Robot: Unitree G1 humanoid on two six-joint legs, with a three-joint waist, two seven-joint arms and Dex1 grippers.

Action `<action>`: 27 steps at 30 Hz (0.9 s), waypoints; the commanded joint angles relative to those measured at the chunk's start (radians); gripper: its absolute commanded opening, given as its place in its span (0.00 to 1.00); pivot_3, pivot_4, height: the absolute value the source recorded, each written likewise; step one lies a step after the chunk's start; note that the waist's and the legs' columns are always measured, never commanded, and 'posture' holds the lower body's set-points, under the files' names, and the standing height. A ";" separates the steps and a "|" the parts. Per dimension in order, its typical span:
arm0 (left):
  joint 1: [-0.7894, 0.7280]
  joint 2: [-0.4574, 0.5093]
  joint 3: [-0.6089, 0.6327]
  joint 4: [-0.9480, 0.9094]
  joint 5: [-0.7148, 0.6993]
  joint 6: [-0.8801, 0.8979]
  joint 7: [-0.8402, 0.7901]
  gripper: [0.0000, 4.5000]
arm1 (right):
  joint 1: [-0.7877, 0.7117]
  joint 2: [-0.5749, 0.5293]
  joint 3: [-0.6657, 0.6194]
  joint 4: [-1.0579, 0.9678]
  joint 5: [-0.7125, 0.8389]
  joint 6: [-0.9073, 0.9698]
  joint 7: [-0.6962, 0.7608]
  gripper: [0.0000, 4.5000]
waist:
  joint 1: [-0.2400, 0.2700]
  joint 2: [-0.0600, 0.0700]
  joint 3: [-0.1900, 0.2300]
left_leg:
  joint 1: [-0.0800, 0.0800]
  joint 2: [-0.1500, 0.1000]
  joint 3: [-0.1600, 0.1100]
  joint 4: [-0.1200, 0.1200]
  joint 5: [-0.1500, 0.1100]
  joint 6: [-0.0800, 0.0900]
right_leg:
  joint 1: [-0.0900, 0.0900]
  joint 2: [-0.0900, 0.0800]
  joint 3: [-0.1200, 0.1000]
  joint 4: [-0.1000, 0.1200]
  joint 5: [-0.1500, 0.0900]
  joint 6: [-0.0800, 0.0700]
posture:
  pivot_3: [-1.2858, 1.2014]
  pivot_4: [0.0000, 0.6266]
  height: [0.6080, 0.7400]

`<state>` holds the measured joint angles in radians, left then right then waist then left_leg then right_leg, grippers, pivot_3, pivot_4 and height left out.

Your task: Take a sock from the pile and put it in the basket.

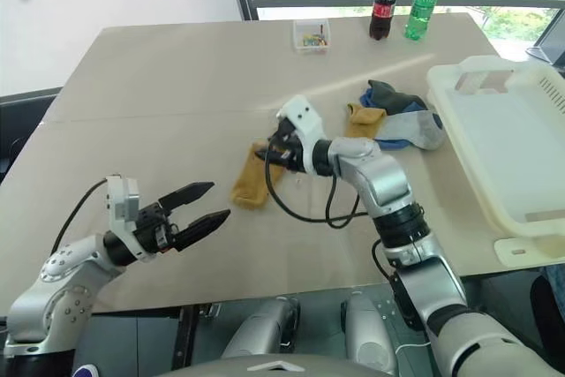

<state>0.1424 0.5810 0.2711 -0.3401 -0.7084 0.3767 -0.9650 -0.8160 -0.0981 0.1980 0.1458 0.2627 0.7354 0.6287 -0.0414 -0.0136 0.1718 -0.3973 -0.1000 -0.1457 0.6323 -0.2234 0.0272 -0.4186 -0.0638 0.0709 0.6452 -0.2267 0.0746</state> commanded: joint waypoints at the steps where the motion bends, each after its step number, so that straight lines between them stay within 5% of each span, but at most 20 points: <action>1: -0.012 -0.003 0.013 -0.010 0.005 -0.028 0.010 1.00 | -0.045 0.018 -0.009 0.148 -0.058 -0.133 -0.044 0.47 | 0.000 0.000 0.000 | 0.000 0.000 0.000 0.000 0.000 0.000 | 0.000 0.000 0.000 0.000 0.000 0.000 | 0.52 0.24 0.99; 12: 0.017 0.000 0.040 -0.044 0.005 -0.046 0.039 1.00 | -0.160 0.051 0.041 0.580 -0.197 -0.411 0.012 0.47 | -0.003 0.000 0.000 | 0.000 0.000 0.001 0.000 0.000 -0.001 | -0.001 0.002 0.000 0.000 0.000 0.000 | 0.52 0.24 0.99; 16: 0.030 -0.003 0.042 -0.058 0.004 -0.050 0.054 1.00 | -0.148 0.049 0.018 0.583 -0.196 -0.423 0.026 0.21 | -0.001 0.001 0.000 | -0.001 0.000 0.001 0.000 0.000 -0.001 | -0.001 0.002 0.000 0.000 0.000 0.000 | 0.52 0.24 0.99; 18: 0.034 -0.006 0.037 -0.062 0.005 -0.052 0.059 1.00 | -0.112 0.032 0.010 0.527 -0.191 -0.396 0.029 0.03 | -0.001 0.001 0.000 | 0.000 0.000 0.000 0.000 0.000 -0.001 | -0.001 0.002 0.000 0.000 0.000 0.000 | 0.52 0.24 0.99; 27: -0.014 -0.029 -0.025 -0.039 0.064 -0.024 0.159 1.00 | 0.358 -0.155 -0.047 -0.268 -0.135 0.130 -0.064 0.03 | 0.024 0.003 -0.002 | -0.001 -0.001 -0.001 0.000 0.000 0.000 | 0.000 0.000 0.000 -0.001 0.000 0.000 | 0.52 0.24 0.99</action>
<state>0.1369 0.5562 0.2526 -0.3618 -0.6603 0.3507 -0.8320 -0.5020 -0.2359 0.1561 -0.0055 0.1191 0.7392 0.5919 -0.0173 -0.0102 0.1697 -0.3981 -0.1003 -0.1463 0.6323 -0.2236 0.0271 -0.4183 -0.0645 0.0704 0.6441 -0.2267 0.0745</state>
